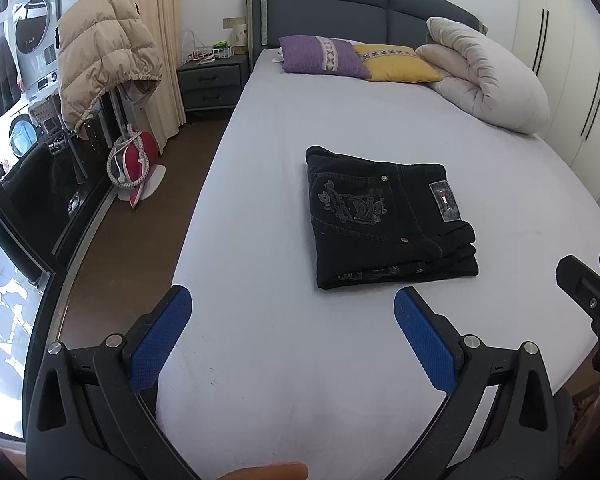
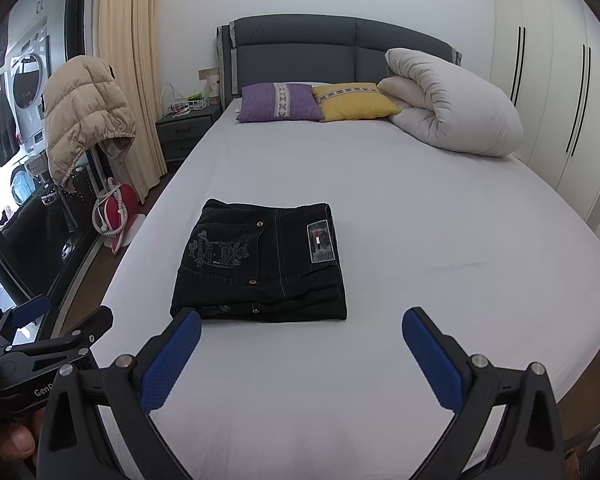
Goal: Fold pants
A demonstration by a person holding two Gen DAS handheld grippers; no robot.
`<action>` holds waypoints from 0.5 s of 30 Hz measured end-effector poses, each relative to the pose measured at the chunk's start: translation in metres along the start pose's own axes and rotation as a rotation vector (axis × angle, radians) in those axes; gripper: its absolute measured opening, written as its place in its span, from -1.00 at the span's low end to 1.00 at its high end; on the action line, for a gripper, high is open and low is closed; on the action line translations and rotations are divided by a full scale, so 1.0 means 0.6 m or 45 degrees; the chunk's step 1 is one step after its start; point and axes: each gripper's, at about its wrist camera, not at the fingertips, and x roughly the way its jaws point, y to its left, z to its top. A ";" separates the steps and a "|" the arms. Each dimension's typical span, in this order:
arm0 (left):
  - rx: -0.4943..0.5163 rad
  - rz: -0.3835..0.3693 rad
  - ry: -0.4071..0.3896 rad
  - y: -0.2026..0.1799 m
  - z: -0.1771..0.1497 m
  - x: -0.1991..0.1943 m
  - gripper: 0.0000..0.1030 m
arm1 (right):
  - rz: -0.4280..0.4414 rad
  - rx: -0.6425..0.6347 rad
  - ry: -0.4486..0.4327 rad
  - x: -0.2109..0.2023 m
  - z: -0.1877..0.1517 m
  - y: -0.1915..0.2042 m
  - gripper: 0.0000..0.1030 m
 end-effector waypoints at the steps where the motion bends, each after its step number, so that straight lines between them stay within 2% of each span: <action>1: -0.001 -0.001 0.000 0.000 0.000 -0.002 1.00 | 0.000 0.000 0.002 0.000 -0.001 0.000 1.00; 15: 0.000 -0.001 0.001 0.000 0.000 0.000 1.00 | 0.000 0.002 0.004 0.000 -0.002 0.000 1.00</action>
